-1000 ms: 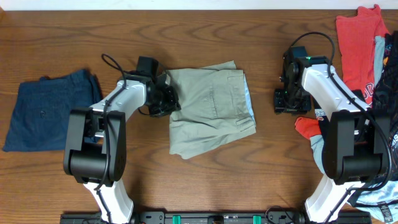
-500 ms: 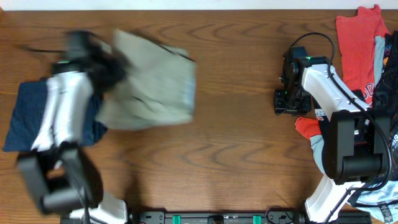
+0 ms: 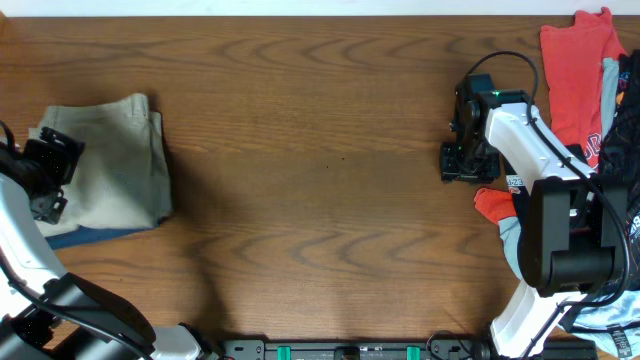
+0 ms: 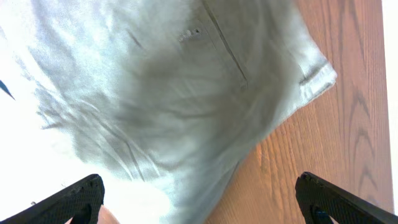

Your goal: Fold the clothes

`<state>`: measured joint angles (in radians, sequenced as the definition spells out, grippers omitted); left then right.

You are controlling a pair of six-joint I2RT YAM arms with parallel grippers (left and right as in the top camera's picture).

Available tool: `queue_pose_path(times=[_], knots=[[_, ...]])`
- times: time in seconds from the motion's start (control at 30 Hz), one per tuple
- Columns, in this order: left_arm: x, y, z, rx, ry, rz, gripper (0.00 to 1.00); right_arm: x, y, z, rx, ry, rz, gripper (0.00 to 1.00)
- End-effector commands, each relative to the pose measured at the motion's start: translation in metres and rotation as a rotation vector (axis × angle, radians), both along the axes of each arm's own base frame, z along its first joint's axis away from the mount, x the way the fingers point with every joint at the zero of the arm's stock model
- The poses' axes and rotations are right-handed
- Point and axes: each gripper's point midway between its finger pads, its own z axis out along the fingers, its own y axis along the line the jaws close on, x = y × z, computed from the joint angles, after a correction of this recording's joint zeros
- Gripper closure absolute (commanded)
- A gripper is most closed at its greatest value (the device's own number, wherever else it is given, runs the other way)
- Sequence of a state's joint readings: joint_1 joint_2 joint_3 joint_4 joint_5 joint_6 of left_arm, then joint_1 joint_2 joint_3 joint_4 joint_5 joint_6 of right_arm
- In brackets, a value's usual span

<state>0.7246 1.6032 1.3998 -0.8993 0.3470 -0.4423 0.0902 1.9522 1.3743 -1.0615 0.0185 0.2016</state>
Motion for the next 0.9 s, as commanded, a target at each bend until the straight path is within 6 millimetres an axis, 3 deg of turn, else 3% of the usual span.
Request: queue_pose_path(times=[0.0, 0.07, 0.17, 0.33, 0.47, 0.5, 0.7, 0.87], knots=[[0.013, -0.02, 0.004, -0.045, -0.036, -0.044, 0.0, 0.005, 0.003, 0.009, 0.003, -0.031, 0.001, 0.52], [0.021, -0.035, 0.004, -0.032, -0.036, -0.119, 0.01, 0.005, 0.004, 0.009, 0.01, -0.029, 0.0, 0.5], [0.038, -0.073, 0.004, -0.004, -0.036, -0.286, 0.01, 0.004, 0.013, 0.009, 0.06, -0.025, -0.004, 0.46], [0.061, -0.169, 0.004, 0.046, -0.046, -0.656, 0.01, 0.007, 0.021, 0.012, 0.177, -0.027, -0.043, 0.45], [0.059, -0.236, 0.0, 0.108, -0.019, -0.887, 0.02, 0.014, 0.006, 0.021, 0.203, -0.05, -0.088, 0.43], [0.054, -0.247, -0.004, 0.142, 0.017, -0.921, 0.02, 0.014, -0.001, 0.024, 0.203, -0.052, -0.092, 0.36], [-0.009, -0.268, -0.022, 0.225, 0.317, -1.059, 0.02, -0.01, -0.037, 0.045, 0.208, 0.039, -0.145, 0.36], [-0.058, -0.262, -0.02, 0.143, 0.508, -1.023, 0.02, -0.027, -0.049, 0.065, 0.214, 0.034, -0.172, 0.38]])
